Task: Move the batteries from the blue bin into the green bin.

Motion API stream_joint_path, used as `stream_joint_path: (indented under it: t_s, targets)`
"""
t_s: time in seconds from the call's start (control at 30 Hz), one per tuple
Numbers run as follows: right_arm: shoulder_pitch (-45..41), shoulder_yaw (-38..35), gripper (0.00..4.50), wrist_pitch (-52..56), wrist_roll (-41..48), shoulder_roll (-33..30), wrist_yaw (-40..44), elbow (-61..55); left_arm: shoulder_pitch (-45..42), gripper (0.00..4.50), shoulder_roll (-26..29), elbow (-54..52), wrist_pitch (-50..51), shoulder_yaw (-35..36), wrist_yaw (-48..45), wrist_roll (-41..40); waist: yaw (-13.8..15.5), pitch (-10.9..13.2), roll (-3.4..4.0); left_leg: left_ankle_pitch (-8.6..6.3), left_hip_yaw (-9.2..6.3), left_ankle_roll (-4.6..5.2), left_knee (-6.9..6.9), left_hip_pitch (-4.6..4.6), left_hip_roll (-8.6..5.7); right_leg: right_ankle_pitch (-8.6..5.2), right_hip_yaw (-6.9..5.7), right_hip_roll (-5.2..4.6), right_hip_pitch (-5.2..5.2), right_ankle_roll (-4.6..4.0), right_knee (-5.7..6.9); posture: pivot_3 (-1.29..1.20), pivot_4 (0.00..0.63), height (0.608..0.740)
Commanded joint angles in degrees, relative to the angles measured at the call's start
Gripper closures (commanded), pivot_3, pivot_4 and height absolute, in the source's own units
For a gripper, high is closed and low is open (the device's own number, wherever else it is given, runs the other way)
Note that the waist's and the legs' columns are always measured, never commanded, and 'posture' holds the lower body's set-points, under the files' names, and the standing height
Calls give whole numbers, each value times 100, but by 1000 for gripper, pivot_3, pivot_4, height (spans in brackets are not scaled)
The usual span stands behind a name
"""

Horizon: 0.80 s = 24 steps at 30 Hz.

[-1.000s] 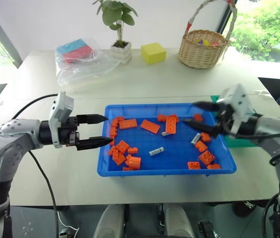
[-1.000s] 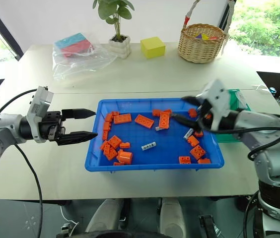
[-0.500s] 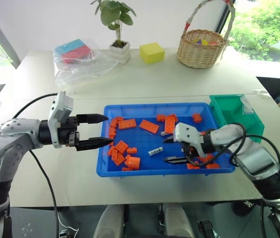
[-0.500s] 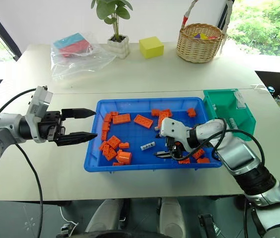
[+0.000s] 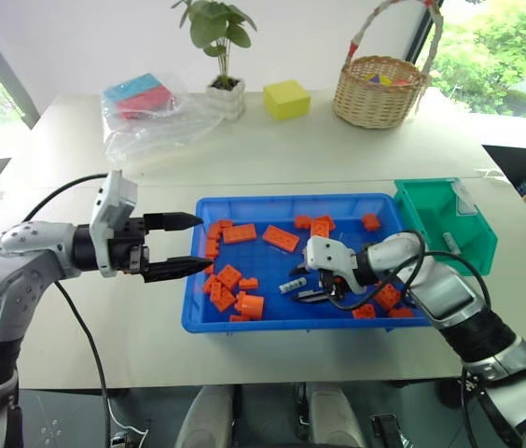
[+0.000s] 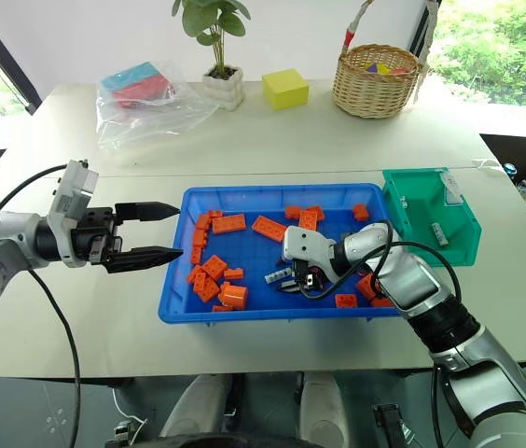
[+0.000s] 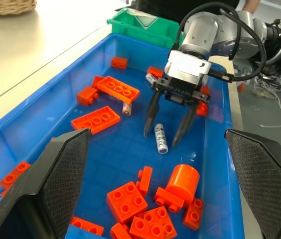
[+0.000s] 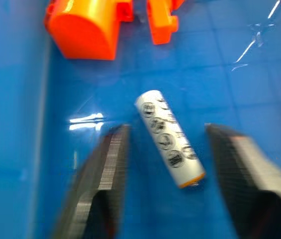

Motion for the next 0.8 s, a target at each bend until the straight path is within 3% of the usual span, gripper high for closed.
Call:
stream_joint_path:
  t_s: [0.03, 0.3, 0.53, 0.77, 0.8]
  targets:
    - [6, -328, 4325, 74, 134, -67, 0, -251, -92, 0, 78, -125, 8, 105, 13, -82, -1, 0, 0, 0, 0, 0, 0, 0, 0, 0, 0, 0, 0, 0, 0, 0, 150, 702]
    - [351, -1987, 4403, 871, 578, -315, -957, -1069, -112, 0, 64, -193, 97, 76, 78, -138, 16, 0, 0, 0, 0, 0, 0, -1, 0, 0, 1, -1, -1, 1, 1, 0, 150, 702]
    - [763, -3827, 4403, 1417, 398, -870, -2175, -678, -137, 0, 49, -172, 123, 28, 47, -129, 18, 1, 0, 0, 2, 0, -1, -4, -2, -2, 0, -3, 0, -4, -5, 0, 150, 702]
    - [1494, -4399, 4403, 1475, 206, -1132, -2702, -318, -345, 0, -45, 22, 46, -151, -23, -33, -10, 1, 0, 0, 9, 1, -2, -2, 0, -7, 1, -3, 1, -14, -4, 0, 150, 702]
    - [1518, -4429, 3900, 1484, 186, -1106, -2815, -248, -377, 0, -64, 46, 34, -178, -26, -23, -15, 1, 1, -1, 12, 1, -2, 0, 0, -7, 2, -3, 1, -13, -2, 0, 150, 702]
